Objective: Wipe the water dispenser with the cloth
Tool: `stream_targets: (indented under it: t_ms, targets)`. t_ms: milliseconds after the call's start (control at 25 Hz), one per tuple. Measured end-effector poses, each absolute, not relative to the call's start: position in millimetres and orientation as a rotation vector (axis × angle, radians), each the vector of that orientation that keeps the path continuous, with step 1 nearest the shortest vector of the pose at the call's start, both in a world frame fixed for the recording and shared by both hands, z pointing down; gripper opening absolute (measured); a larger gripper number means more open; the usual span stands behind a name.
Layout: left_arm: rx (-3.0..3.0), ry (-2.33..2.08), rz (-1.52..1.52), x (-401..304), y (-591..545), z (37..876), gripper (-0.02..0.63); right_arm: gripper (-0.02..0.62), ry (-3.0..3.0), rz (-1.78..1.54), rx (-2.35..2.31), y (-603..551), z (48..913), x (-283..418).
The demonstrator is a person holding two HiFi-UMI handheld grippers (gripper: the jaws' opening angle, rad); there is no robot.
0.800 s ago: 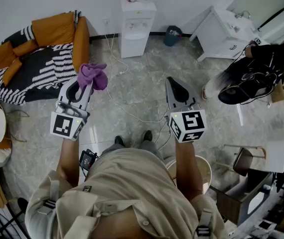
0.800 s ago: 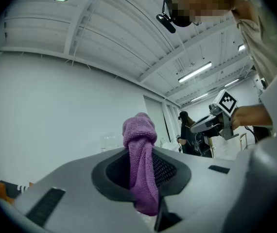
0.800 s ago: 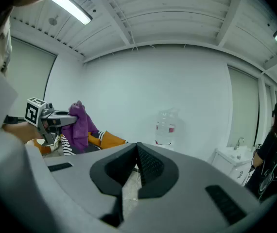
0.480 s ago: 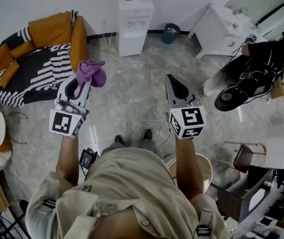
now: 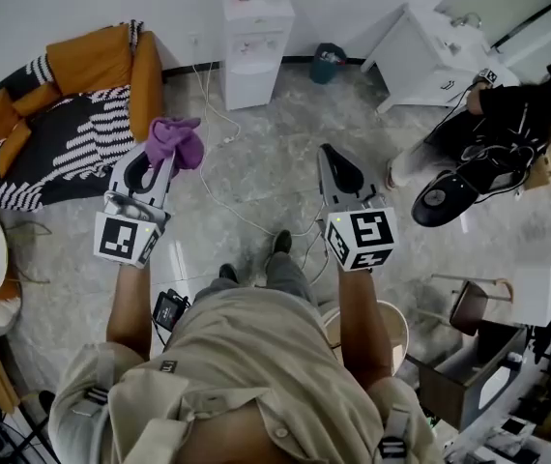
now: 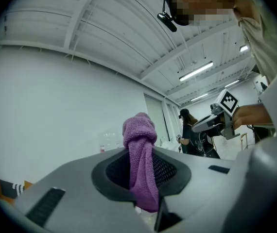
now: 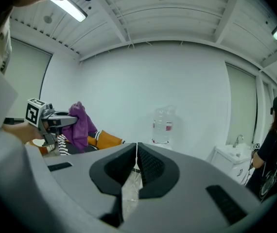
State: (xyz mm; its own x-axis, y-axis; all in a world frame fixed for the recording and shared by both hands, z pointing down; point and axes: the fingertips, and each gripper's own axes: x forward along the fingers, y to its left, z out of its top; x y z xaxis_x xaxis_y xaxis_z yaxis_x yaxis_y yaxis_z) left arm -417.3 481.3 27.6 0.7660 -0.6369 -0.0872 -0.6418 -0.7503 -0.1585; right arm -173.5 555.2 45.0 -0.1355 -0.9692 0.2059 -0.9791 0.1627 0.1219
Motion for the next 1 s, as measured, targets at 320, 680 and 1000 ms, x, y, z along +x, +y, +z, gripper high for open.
stream_targets:
  t_ms: [320, 680, 1000]
  targets:
    - [-2.763, 1.107, -0.051, -370.0, 418.0, 30.4, 0.077, 0.026, -2.236, 0.089, 1.856, 477.0, 51.6, -111.8]
    - [-2.698, 1.224, -0.107, -298.7, 362.1, 30.7, 0.077, 0.026, -2.344, 0.114, 1.737, 396.4, 64.2, -44.6]
    - [-2.627, 1.326, -0.129, -251.2, 338.8, 24.8, 0.077, 0.026, -2.434, 0.102, 1.621, 354.1, 65.4, -0.5]
